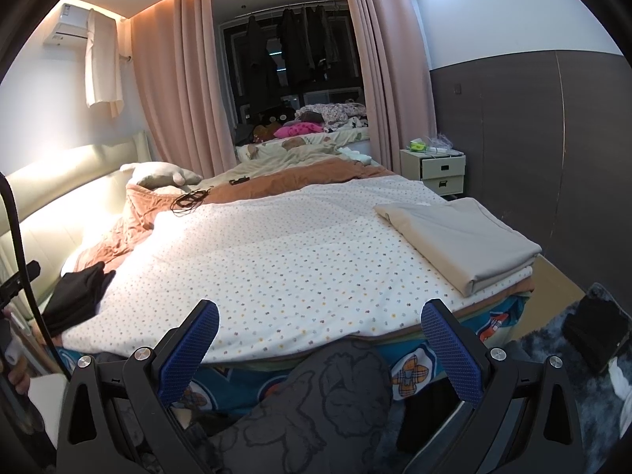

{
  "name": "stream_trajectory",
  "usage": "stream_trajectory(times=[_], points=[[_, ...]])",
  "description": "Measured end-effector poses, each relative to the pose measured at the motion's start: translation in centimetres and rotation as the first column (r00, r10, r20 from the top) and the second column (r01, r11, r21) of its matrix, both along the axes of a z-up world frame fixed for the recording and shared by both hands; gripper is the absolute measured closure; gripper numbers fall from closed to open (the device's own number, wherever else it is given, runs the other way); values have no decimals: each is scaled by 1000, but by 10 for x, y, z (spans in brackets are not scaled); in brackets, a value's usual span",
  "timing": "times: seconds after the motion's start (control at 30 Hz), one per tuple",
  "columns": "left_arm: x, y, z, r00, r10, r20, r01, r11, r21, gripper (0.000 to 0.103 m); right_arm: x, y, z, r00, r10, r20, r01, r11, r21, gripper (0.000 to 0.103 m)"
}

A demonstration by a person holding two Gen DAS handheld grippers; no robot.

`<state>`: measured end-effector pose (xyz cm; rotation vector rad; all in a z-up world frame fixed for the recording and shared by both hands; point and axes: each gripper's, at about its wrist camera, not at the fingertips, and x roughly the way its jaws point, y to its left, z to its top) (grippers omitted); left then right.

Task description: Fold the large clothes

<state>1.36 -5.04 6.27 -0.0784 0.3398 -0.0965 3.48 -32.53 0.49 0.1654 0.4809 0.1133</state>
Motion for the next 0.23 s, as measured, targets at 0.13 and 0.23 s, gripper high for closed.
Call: stream_trajectory(times=[0.13,0.23], points=[[0,0,-1,1000,-1,-1,1,1000,1,0,2,0,0,1000,-2,-4,2,1000,7,0],[0,0,-1,1000,-6,-3,6,1000,0,0,5,2,-1,1000,-4,-10,4,1000,9,0]])
